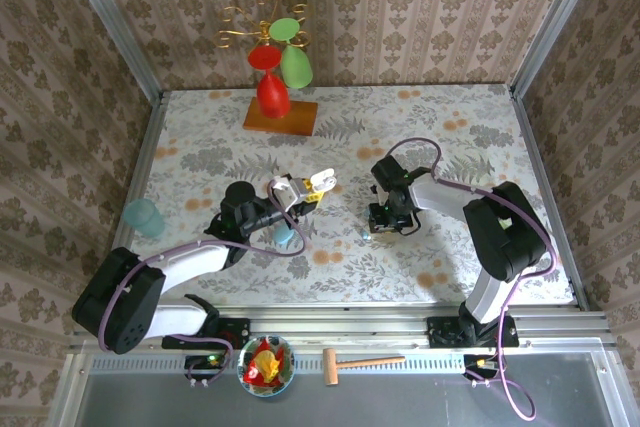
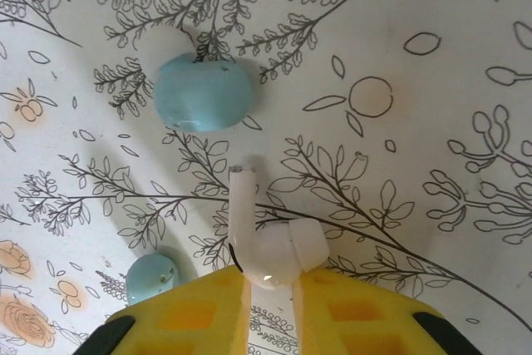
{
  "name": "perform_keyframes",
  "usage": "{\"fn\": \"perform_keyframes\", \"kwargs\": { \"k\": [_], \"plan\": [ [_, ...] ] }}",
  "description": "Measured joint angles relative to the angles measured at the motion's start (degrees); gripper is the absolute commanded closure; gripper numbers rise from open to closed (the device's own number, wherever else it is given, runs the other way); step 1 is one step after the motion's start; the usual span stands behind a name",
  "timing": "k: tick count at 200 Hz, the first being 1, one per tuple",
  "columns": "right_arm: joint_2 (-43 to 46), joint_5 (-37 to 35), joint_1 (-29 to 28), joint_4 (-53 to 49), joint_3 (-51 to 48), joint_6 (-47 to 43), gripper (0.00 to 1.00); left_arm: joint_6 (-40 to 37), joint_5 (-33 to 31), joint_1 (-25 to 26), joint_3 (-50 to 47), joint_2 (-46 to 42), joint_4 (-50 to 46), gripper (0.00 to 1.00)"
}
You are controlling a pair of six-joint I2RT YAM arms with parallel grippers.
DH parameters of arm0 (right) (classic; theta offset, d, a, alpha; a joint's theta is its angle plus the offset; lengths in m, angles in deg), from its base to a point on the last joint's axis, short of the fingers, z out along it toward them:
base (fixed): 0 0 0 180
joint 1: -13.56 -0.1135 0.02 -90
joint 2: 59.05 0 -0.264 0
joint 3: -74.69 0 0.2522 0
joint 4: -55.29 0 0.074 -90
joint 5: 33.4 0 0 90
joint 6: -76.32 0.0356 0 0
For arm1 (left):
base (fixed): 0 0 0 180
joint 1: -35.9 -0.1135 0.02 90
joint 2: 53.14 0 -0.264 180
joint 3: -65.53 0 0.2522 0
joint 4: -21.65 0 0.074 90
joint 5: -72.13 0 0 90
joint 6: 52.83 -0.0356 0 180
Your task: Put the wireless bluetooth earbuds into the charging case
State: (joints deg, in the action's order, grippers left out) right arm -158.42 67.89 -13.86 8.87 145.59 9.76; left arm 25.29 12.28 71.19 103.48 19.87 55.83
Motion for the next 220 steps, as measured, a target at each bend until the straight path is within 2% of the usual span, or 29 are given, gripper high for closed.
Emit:
{"fn": "perform_keyframes", "kwargs": {
  "k": [21,62,87,106,140,190,220],
  "plan": [
    [-0.02,-0.09,0.42,0.11,0.15,2.03,0.82,-0.02,0.00,0.00,0.00,0.00,-0.04,0.96],
    [1.20,0.52,2.58,2.67,-0.02,5.01,0.73,0.00,-0.02,0.00,0.00,0.00,-0.04,0.96],
    [3.93,-1.86,2.62,2.69,-0.04,4.81,0.64,-0.02,-0.04,0.00,0.00,0.00,-0.04,0.96],
    [4.63,-4.72,2.12,2.01,0.26,4.24,0.61,-0.17,-0.17,0.00,0.00,0.00,-0.02,0.96],
    [3.63,-8.39,-0.09,0.20,2.03,3.08,0.62,-0.44,-0.22,0.00,0.00,0.00,-0.04,0.96],
    [-2.99,-13.14,-3.50,-1.09,6.58,0.39,0.63,-0.46,-0.22,0.00,0.00,0.00,-0.02,0.96],
    [-4.31,-14.88,-3.50,-2.32,7.87,-0.35,0.70,-0.50,-0.22,0.00,0.00,0.00,-0.02,0.96]
  ]
}}
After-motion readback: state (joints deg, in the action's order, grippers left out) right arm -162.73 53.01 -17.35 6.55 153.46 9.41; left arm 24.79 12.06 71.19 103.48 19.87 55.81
